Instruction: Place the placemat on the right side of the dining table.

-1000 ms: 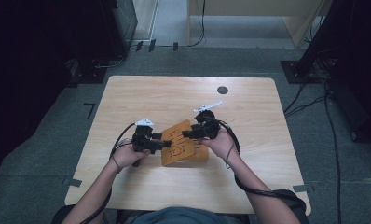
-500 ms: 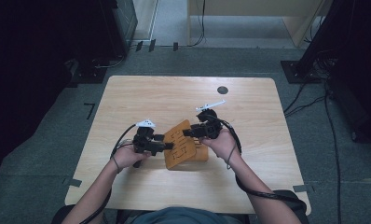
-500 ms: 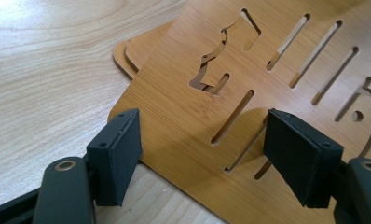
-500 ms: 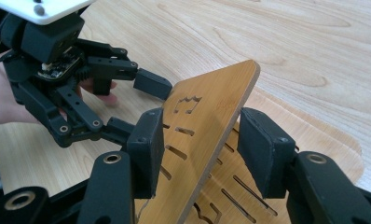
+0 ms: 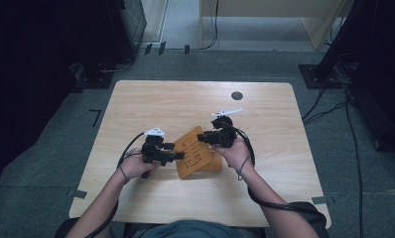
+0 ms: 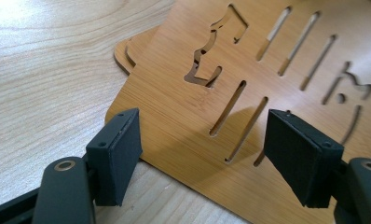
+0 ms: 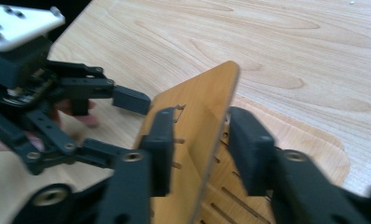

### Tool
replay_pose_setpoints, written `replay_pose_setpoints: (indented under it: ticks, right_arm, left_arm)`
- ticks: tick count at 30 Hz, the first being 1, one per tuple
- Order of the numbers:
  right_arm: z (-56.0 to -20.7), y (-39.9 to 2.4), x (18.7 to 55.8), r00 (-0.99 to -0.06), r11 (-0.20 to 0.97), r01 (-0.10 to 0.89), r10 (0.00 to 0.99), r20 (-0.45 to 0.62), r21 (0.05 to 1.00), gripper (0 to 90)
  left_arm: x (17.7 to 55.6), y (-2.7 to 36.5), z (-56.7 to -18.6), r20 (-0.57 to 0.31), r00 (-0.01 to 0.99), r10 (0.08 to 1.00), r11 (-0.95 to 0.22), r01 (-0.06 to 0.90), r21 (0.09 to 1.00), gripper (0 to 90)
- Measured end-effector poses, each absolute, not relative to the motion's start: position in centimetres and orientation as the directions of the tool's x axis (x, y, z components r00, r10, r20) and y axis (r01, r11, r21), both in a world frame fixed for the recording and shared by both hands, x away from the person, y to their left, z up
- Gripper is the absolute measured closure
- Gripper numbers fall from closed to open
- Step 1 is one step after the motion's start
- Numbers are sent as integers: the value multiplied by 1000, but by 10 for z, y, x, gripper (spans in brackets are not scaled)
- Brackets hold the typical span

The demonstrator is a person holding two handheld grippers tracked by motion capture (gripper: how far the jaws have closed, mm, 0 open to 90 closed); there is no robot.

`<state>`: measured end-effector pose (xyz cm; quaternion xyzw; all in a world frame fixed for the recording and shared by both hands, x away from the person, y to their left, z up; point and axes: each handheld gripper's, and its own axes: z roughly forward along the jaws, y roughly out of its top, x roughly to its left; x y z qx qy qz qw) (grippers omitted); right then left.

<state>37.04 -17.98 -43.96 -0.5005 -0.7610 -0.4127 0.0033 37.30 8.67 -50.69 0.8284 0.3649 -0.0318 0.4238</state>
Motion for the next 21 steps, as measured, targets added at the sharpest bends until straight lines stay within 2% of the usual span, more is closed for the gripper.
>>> replay_pose_setpoints:
  ticks: [8,12,15,21]
  right_arm:
    - [-439,-186,372,-439,119,820,758,482,560,707]
    - [-441,-193,377,-388,60,859,725,570,508,797]
    - [-438,-191,376,-396,78,853,742,541,517,796]
    - [-439,-192,376,-399,61,853,715,573,518,776]
  left_arm:
    - [373,86,-509,-359,730,582,-383,635,670,250]
    - [375,88,-510,-386,717,580,-362,652,666,241]
    - [375,88,-510,-393,714,580,-358,656,664,238]
    - [375,88,-510,-401,712,576,-352,659,665,232]
